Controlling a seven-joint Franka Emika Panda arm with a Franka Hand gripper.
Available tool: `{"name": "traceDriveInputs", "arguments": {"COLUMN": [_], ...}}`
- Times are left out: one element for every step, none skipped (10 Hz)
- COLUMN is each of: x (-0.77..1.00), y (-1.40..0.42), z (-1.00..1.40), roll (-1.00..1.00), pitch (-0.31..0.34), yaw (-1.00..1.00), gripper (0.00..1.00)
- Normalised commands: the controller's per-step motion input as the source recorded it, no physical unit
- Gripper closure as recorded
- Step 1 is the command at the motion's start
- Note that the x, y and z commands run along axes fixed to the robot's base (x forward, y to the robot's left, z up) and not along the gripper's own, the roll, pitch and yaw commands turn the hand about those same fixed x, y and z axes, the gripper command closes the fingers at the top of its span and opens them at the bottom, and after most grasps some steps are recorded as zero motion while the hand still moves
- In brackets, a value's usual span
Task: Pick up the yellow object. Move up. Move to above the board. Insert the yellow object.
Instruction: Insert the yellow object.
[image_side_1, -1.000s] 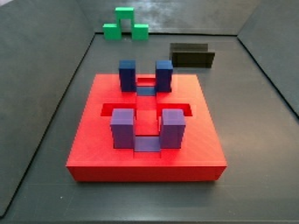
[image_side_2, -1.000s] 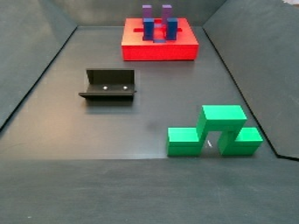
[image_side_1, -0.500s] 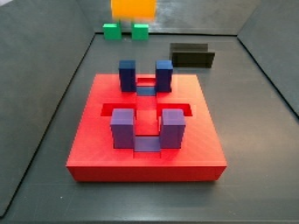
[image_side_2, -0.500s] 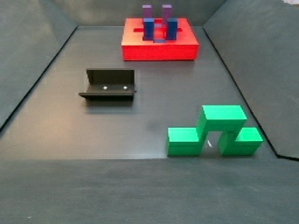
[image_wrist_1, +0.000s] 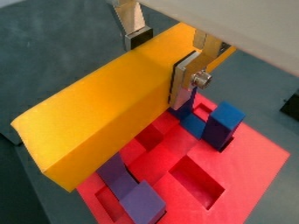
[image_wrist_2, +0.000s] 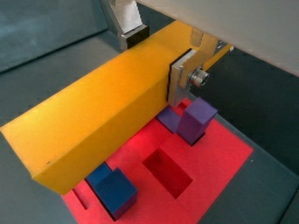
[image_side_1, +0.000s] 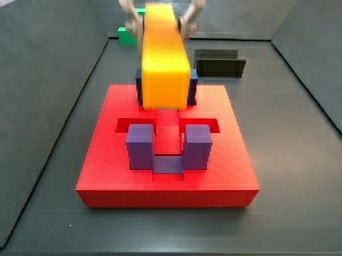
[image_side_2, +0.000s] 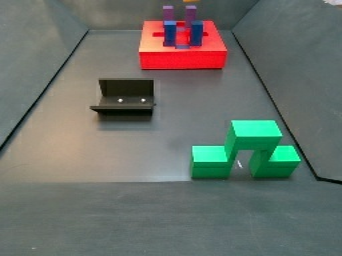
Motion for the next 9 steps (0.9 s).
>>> {"name": "traceDriveInputs", "arguments": {"x": [-0.07, -0.02, -0.04, -0.01, 0.00, 0.00, 0.03, 0.15, 0.17], "y": [0.20, 0.24, 0.16, 0.00, 0.00, -0.03, -0.01, -0.09, -0.07], "z": [-0.33, -0.46, -0.47, -0.29, 0.00, -0.03, -0.19, -0.27, -0.30], "roll": [0.17, 0.15, 0.10, 0.00, -0.01, 0.00, 0.00, 0.04, 0.06], "pitch": [-0.034, -0.049, -0.067, -0.067, 0.000, -0.001, -0.007, -0.010, -0.011], "yaw": [0.00, 0.00, 0.00, 0.00, 0.00, 0.00, 0.00, 0.00, 0.03], "gripper": [1.00, 1.00, 1.00, 1.00, 1.00, 1.00, 1.00, 1.00, 1.00]}}
